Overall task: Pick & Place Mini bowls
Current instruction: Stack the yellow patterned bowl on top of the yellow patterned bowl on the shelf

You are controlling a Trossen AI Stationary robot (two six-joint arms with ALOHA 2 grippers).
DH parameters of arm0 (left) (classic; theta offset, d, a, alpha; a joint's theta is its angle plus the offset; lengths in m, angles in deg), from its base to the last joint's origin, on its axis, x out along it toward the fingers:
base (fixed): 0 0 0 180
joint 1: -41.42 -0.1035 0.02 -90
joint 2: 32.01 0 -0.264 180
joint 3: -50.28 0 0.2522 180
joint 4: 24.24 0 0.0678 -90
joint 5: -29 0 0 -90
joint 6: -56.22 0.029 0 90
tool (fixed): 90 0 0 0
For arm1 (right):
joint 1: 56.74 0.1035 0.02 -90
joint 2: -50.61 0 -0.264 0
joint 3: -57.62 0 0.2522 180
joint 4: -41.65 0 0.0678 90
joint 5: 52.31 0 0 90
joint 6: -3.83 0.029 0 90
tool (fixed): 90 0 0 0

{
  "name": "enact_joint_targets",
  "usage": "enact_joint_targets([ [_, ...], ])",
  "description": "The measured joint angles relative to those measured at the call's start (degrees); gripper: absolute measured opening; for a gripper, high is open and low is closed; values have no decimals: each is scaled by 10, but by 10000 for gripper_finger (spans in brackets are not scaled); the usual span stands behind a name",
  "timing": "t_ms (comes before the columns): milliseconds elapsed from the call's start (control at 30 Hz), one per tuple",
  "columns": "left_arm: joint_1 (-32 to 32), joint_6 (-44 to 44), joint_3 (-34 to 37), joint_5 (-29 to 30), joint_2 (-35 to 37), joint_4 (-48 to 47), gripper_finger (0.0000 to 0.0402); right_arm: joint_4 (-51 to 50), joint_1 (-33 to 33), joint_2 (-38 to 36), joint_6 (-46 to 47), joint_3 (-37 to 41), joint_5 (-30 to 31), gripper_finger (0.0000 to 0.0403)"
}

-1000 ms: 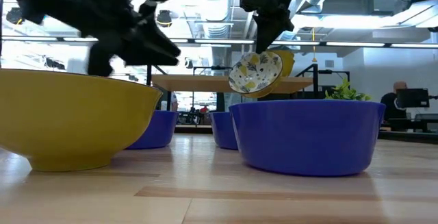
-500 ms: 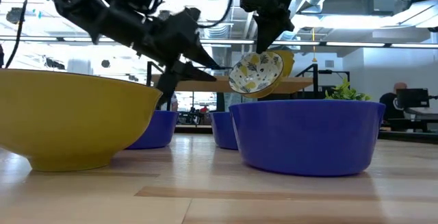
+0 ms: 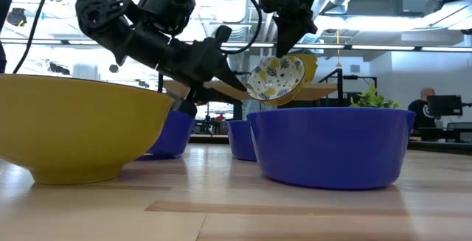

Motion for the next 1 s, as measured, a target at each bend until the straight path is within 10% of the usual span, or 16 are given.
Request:
enact_joint_targets([
  [1000,-41,80,-29,-59,-29,41,113,1,7,-1,4,-1,-13,0],
])
